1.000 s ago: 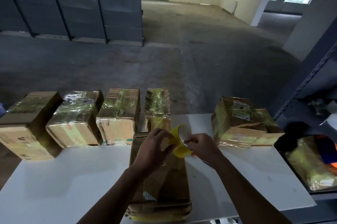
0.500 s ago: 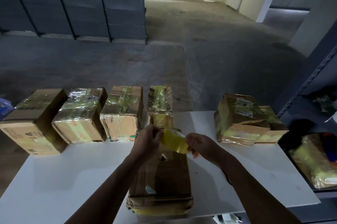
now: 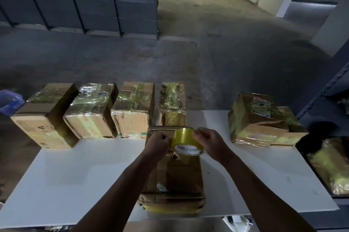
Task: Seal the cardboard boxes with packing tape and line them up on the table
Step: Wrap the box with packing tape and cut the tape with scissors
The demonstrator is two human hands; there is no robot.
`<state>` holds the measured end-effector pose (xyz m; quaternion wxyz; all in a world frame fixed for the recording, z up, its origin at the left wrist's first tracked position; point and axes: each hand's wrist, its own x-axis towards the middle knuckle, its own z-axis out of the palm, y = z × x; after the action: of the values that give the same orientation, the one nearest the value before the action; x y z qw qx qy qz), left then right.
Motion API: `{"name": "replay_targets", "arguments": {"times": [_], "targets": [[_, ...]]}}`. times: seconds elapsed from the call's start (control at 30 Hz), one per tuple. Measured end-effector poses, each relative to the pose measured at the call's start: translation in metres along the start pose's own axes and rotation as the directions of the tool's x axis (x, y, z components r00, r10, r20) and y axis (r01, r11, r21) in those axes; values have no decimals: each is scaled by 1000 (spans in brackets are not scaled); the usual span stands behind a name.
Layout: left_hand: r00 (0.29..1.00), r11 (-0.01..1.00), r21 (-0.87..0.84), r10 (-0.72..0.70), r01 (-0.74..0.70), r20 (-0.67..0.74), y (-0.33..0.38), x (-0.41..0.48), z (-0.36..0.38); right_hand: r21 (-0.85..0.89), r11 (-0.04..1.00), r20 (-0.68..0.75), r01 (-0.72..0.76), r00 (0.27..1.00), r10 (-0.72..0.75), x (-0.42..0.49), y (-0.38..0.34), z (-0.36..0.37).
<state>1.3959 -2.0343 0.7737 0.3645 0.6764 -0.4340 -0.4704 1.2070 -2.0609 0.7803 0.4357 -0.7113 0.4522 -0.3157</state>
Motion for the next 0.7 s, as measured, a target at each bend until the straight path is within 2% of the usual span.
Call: {"name": "replay_targets", "arguments": {"times": [0.13,0.23,0.37,0.4,0.5,0.6,0.7], "targets": [[998,991,-117,-60,61,6,2,-5,-9,-55,997,-39,59,997,-61,1,-10,-1],[992,968,-236,-59,84,114,6,-12,-24,-75,995,-54,68,996,-72,0,-4,-2],[968,867,-458,-93,194,232,4,-16,-34,-115,991,-31,67,997,-71,0,-9,3],[969,873,-451,-83,184,234,-1,-16,-35,-126,990,-24,59,998,-62,0,-10,5],[985,962,-255,-58,98,162,-12,-18,-36,-107,994,-8,9,1000,-9,-1,-8,9],[992,950,-288,-107,123,69,-18,-17,-37,-113,993,25,17,1000,-14,0,-10,13],[993,945,-305,-110,120,52,-21,-17,-44,-165,985,65,56,997,-45,4,-18,18]]}}
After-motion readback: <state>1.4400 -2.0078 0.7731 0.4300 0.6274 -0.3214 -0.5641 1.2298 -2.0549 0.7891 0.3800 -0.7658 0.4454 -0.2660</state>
